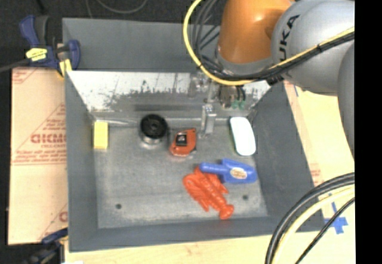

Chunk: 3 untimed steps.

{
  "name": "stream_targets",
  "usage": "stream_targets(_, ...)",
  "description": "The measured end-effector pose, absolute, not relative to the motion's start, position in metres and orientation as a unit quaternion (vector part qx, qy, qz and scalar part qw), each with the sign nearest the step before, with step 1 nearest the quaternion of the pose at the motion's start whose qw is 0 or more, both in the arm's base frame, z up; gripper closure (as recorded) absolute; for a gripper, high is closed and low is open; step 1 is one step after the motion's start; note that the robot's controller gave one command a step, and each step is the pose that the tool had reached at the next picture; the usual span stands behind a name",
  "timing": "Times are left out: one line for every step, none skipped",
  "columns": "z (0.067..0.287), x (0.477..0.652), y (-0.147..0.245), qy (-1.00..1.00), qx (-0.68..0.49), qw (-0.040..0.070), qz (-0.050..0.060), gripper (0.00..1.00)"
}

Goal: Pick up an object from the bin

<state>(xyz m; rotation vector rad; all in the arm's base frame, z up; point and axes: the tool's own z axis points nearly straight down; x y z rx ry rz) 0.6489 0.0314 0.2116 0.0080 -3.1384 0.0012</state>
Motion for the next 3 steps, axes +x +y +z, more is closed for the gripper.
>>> stream_targets(0.217,0.650,0.031,-1.000,0.002,-0.002,0.000,0.00)
stream_targets(0.174,0.655,0.042,-1.000,-0.024,-0.007,-0.001,0.00)
stream_targets(0.128,0.624,0.056,-0.996,-0.090,-0.001,-0.001,0.00)
